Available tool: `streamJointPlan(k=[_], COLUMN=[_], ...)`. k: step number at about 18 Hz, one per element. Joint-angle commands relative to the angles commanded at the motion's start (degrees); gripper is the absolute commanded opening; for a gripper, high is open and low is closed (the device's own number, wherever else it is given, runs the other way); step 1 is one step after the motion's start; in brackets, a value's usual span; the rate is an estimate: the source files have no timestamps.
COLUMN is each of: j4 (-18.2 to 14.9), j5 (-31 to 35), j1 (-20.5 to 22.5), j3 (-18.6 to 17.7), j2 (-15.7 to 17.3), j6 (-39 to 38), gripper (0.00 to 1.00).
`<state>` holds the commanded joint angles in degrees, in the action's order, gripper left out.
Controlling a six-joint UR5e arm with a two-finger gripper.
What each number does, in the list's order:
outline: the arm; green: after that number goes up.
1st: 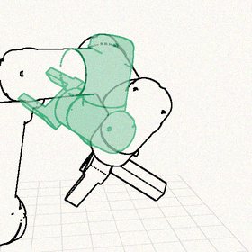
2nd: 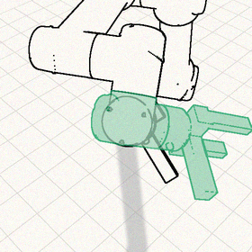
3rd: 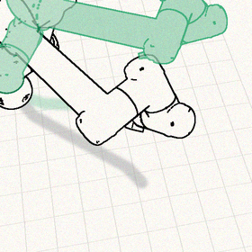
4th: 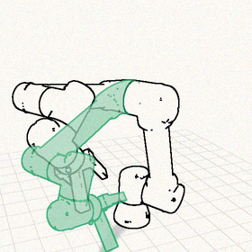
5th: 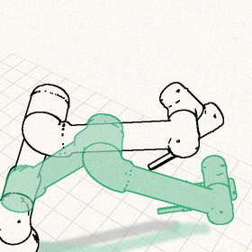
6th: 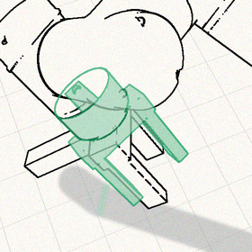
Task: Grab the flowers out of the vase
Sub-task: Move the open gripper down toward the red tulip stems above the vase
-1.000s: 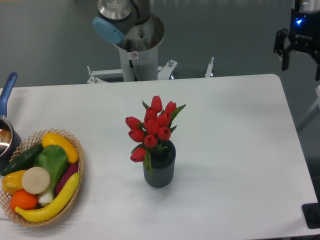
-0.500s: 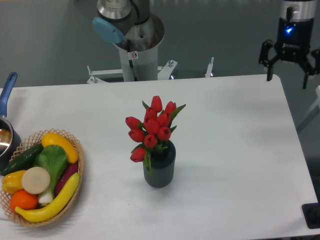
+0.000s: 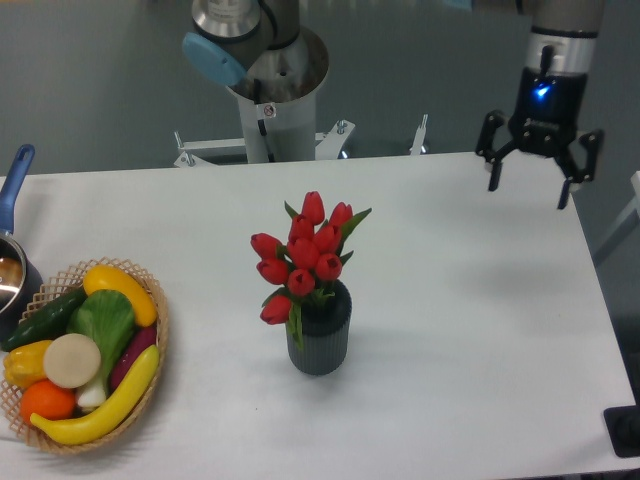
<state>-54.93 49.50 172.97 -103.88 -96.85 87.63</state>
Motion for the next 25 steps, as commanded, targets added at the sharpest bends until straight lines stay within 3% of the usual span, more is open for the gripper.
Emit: streamJointPlan(k=[10,14,20,25], j4=[0.1,2.1,2.8,2.7], j5=[-5.9,-6.1,-8.8,-16.7], j1=[-6.4,-9.4,-10.5,-12.0], j3=[-2.6,-3.8,-6.3,-8.3], j2=[-2.0,-2.5,-3.3,-3.3], j6=[-0.5,1.0,5.2,5.1], gripper=[1.00,1.00,1.00,1.00])
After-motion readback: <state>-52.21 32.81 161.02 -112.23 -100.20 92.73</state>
